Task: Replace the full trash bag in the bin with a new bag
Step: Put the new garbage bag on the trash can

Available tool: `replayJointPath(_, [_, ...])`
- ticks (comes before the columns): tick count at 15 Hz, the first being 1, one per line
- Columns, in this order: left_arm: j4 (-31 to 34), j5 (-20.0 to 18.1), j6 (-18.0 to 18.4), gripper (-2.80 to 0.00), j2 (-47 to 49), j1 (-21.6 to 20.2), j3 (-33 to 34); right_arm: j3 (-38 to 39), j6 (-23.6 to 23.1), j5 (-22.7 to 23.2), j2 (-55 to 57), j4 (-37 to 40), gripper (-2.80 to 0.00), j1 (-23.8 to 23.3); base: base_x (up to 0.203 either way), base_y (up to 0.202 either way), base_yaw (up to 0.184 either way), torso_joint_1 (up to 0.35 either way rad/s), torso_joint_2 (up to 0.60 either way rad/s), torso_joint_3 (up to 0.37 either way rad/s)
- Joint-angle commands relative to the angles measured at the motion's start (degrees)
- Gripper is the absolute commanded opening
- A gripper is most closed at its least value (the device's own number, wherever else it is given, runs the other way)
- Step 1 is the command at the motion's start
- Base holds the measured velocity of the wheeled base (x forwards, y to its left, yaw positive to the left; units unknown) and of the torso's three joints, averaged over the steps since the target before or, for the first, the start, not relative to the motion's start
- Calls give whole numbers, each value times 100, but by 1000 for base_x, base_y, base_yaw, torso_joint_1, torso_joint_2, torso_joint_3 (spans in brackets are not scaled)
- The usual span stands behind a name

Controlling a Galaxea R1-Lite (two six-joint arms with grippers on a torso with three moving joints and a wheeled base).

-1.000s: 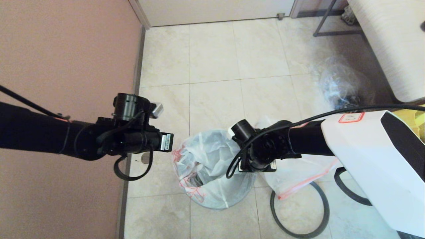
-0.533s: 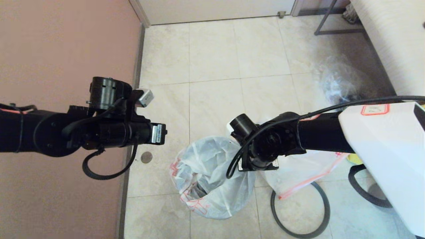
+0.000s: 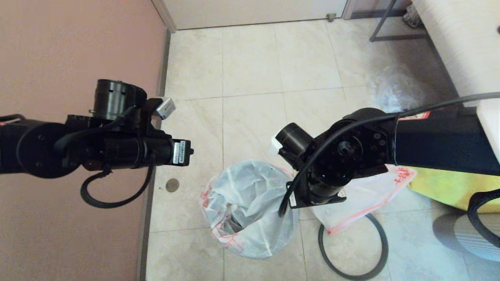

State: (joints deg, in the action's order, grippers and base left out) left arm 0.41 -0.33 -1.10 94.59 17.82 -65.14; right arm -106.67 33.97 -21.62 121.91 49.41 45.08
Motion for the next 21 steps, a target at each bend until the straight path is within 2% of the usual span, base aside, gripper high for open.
replayJointPath(1, [28,-1,-35,-280,-116,0,-66,-117,-109,50,-130,-63,-280,55,0,0,0,0,0,0])
replayJointPath(3, [350,-12,-109,-280,-417,64,-209,-469,-498,187,148,-339,-280,178,0,0,0,0,0,0])
replayJointPath(4, [792,-97,-166,-280,-668,144,-368,-583,-696,210,447,-490,-280,229,0,0,0,0,0,0])
replayJointPath(7, [1991,-707,-376,-280,-1264,288,-909,-686,-1307,226,1240,-1434,-280,401,0,0,0,0,0,0])
replayJointPath(8, [2193,-697,-402,-280,-1328,372,-1003,-690,-1455,232,1356,-1859,-280,568,0,0,0,0,0,0])
replayJointPath(10, [2218,-677,-409,-280,-1267,397,-1018,-696,-1955,273,1604,-2755,-280,766,0,0,0,0,0,0])
replayJointPath(11, [2218,-670,-409,-280,-1267,397,-1018,-696,-2282,282,1785,-3020,-280,818,0,0,0,0,0,0])
replayJointPath(13, [2213,-666,-420,-280,-1285,389,-1013,-697,-2527,255,2200,-3213,-280,844,0,0,0,0,0,0])
replayJointPath(15, [2186,-689,-433,-280,-1459,387,-990,-697,-2757,154,2754,-3584,-280,704,0,0,0,0,0,0])
replayJointPath(16, [2162,-703,-435,-280,-1570,381,-979,-699,-3012,63,3077,-3971,-280,564,0,0,0,0,0,0])
replayJointPath(18, [2139,-705,-435,-280,-1627,380,-965,-716,-3737,-50,3639,-4844,-280,289,0,0,0,0,0,0])
replayJointPath(21, [2013,-714,-571,-280,-1717,380,-950,-735,-5075,-13,4143,-5864,-280,-91,0,0,0,0,0,0])
